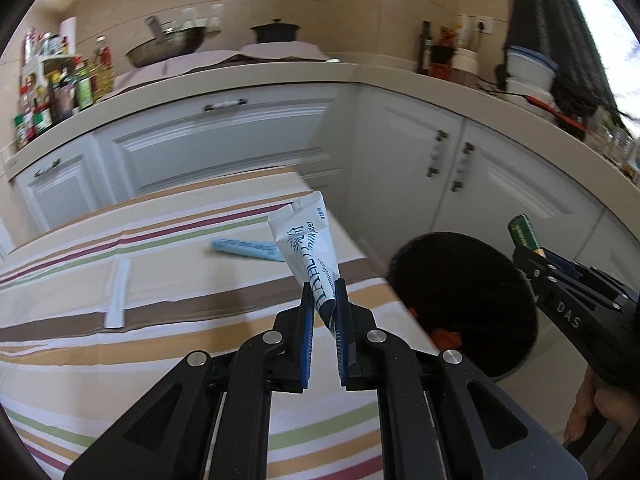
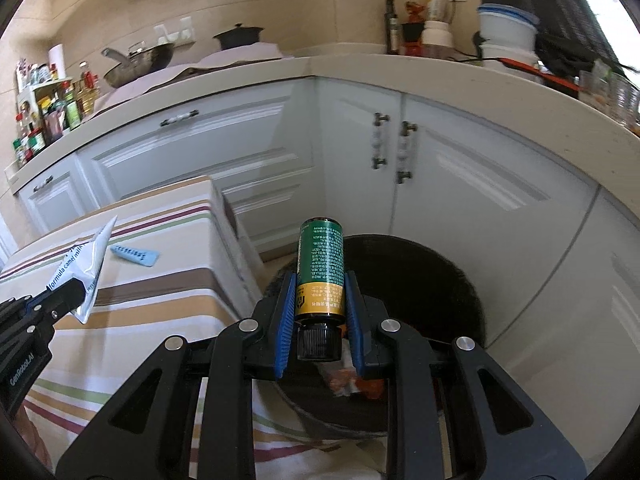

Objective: Collect trash
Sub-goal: 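Carry the bottle and white tube over the black bin, then open both tools to drop the bottle and tube into the bin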

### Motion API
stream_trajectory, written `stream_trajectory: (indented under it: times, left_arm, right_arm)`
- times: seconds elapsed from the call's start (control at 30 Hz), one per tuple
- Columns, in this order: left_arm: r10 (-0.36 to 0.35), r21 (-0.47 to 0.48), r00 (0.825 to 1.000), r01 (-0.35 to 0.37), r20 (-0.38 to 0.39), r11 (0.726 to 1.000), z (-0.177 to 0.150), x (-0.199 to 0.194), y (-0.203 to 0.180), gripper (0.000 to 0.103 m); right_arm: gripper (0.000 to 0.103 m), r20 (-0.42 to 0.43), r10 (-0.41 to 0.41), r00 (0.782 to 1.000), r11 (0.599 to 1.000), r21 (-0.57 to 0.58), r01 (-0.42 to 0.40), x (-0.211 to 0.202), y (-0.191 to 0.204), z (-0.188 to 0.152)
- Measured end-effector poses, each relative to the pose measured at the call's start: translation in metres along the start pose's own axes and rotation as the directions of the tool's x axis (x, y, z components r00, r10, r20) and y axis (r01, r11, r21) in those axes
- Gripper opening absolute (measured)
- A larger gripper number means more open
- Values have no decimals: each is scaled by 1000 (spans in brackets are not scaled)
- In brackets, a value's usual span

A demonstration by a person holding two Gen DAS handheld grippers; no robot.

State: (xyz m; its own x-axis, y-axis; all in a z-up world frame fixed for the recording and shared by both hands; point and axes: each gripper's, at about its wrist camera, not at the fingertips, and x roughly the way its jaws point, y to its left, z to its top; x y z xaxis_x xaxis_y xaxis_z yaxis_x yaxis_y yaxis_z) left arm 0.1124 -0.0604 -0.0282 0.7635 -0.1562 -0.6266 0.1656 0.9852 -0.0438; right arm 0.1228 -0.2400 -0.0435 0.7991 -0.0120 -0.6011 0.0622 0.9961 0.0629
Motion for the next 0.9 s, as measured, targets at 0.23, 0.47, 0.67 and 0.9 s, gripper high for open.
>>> stream_trajectory:
  times: [0.23, 0.47, 0.67, 0.9]
  left_arm:
    - [-54, 52, 998, 53, 20, 997, 6, 5, -36, 10]
    - [-85, 88, 996, 83, 17, 993, 10, 19, -64, 10]
    - [-102, 115, 995, 99, 19, 988, 16, 33, -86, 10]
    - [-110, 135, 994, 108, 6, 985, 21, 51, -103, 11]
  right_arm:
    - [23, 16, -34, 999, 999, 27, 34, -4, -27, -2]
    - [23, 17, -58, 998, 997, 50, 57, 2, -47, -1]
    - [23, 17, -77, 997, 995, 69, 76, 10, -64, 0]
    - [23, 5, -98, 995, 991, 92, 98, 23, -82, 0]
